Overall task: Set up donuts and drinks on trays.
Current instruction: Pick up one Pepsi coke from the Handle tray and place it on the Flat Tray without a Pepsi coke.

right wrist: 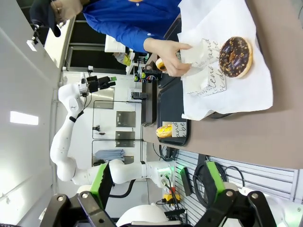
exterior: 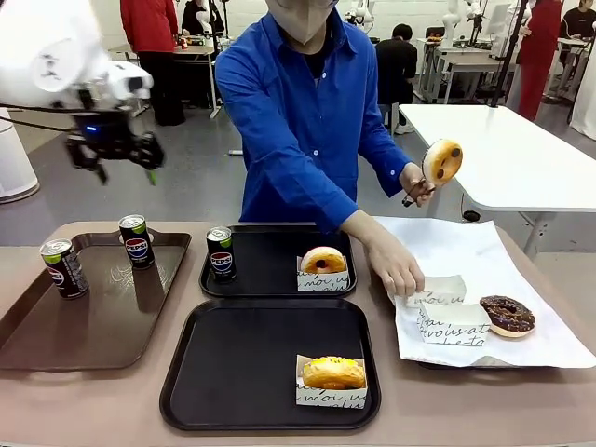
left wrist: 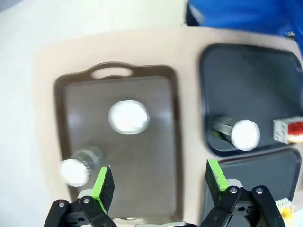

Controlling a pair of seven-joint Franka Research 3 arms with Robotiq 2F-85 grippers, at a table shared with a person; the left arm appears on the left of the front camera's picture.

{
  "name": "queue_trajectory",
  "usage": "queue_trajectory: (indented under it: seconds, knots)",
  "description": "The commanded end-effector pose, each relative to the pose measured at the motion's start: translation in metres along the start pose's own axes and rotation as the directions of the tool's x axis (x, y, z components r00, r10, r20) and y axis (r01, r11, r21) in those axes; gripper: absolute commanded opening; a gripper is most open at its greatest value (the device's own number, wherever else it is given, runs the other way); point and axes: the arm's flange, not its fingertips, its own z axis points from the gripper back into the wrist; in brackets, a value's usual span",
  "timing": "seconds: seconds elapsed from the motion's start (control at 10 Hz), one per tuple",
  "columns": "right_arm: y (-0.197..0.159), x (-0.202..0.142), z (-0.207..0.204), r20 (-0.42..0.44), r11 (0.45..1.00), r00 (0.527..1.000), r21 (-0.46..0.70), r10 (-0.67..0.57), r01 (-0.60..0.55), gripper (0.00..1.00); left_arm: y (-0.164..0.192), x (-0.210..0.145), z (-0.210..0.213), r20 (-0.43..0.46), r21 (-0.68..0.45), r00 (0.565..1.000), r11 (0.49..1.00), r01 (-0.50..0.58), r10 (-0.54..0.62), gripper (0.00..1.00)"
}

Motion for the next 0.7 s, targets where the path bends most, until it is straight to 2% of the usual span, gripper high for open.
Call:
queue_trajectory:
  seconds: [0.0, 0.2, 0.4, 0.5, 0.6]
  knots:
    - [0.001, -0.001, 0.001, 0.004, 1.000, 1.000, 0.014, 0.015, -0.015, 1.00, 0.050, -0.006, 0.006, -0.012, 0.018, 0.994, 0.994, -0.107, 0.108, 1.00]
    - [0.001, -0.001, 0.001, 0.004, 1.000, 1.000, 0.014, 0.015, -0.015, 1.00, 0.093, -0.004, 0.001, -0.025, 0.099, 0.985, 0.981, -0.167, 0.171, 1.00]
    - [0.001, -0.001, 0.001, 0.004, 1.000, 1.000, 0.014, 0.015, -0.015, 1.00, 0.114, -0.029, -0.002, -0.038, 0.070, 0.985, 0.984, -0.166, 0.169, 1.00]
    - [0.001, -0.001, 0.001, 0.004, 1.000, 1.000, 0.014, 0.015, -0.015, 1.00, 0.110, -0.037, 0.004, -0.035, 0.020, 0.991, 0.991, -0.131, 0.131, 1.00]
    - [0.001, -0.001, 0.001, 0.004, 1.000, 1.000, 0.014, 0.015, -0.015, 1.00, 0.117, -0.011, -0.004, -0.039, 0.081, 0.981, 0.979, -0.185, 0.189, 1.00]
